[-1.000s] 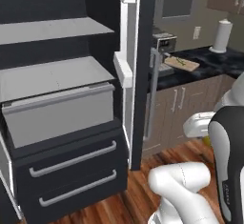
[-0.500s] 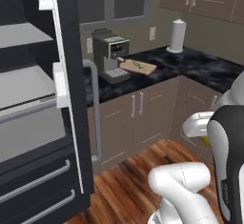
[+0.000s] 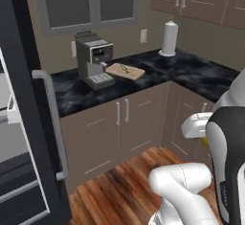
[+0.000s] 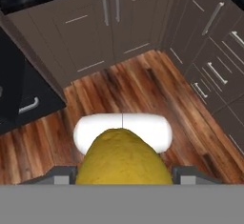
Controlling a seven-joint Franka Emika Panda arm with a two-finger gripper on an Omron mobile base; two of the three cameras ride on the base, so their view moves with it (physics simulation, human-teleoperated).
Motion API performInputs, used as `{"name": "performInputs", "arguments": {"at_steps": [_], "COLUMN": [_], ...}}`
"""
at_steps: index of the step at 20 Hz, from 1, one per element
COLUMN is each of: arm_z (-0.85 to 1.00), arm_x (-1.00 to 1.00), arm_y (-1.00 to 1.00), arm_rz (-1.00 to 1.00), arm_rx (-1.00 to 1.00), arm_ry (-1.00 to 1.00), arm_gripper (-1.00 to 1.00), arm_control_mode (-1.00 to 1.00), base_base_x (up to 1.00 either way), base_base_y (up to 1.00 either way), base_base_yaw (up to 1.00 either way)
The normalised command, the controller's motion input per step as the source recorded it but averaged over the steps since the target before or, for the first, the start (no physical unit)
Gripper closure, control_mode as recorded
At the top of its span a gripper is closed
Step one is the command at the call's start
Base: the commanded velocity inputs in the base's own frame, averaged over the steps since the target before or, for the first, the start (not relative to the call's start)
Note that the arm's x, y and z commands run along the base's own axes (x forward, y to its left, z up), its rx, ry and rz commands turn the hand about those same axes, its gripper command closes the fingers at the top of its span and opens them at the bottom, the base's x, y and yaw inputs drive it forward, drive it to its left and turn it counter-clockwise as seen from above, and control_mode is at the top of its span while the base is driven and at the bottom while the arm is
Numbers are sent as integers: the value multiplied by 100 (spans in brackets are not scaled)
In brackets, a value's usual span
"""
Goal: Retrieve a lemon from the fridge and place it on the cutting board with the fish.
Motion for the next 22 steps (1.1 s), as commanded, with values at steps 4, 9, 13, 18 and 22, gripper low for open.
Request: {"name": "performInputs", "arguments": {"at_steps": [4, 9, 13, 18, 22], "arm_z": [0, 0, 0, 0, 0], "arm_x": [0, 0, 0, 0, 0], "arm_y": [0, 0, 0, 0, 0], "arm_rz": [0, 0, 0, 0, 0], "arm_rx": [0, 0, 0, 0, 0], "arm_ry": [0, 0, 0, 0, 0], "arm_gripper": [100, 100, 100, 100, 100], "arm_control_mode": [100, 100, 100, 100, 100], "base_base_x": [71, 78, 78, 83, 91], "base_base_y": [-70, -65, -36, 5, 13], "base_base_yaw": [21, 25, 26, 16, 8]}}
